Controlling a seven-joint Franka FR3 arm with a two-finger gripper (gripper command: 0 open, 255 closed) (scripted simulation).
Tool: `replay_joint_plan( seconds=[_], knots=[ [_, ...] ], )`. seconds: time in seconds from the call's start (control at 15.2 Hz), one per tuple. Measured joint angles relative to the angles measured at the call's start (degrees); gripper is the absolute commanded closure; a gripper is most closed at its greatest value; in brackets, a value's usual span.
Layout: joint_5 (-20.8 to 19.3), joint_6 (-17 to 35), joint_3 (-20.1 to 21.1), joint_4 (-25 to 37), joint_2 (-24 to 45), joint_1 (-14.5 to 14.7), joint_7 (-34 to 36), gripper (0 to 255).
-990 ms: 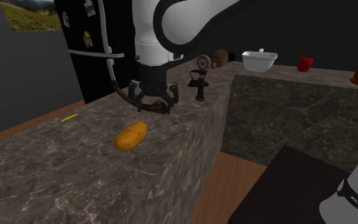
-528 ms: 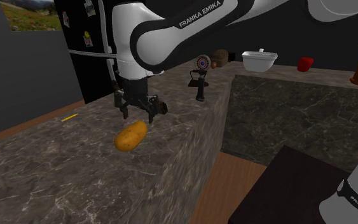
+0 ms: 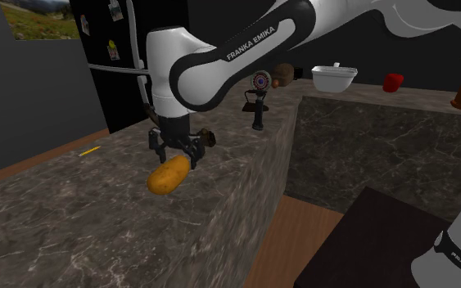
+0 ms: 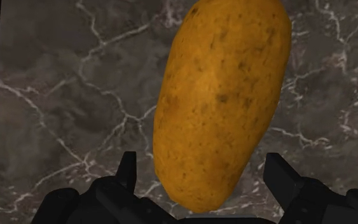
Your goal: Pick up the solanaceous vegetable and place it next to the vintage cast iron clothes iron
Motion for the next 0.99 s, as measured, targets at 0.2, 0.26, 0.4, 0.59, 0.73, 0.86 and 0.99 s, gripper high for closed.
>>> replay_joint_plan(
  seconds=[0.2,0.26,0.4,0.59,0.73,0.86,0.99],
  knots=[
    [-0.1,0.1,-0.1,0.0,0.2,0.1,0.0,0],
    [-0.1,0.1,-0.1,0.0,0.2,0.1,0.0,0],
    [-0.1,0.2,-0.1,0.1,0.2,0.1,0.1,255],
    [-0.1,0.1,-0.1,0.1,0.2,0.0,0.0,255],
    [-0.1,0.1,-0.1,0.1,0.2,0.0,0.0,255],
    [-0.1,0.1,-0.1,0.1,0.2,0.0,0.0,255],
    [-0.1,0.1,-0.1,0.1,0.2,0.0,0.0,255]
  ],
)
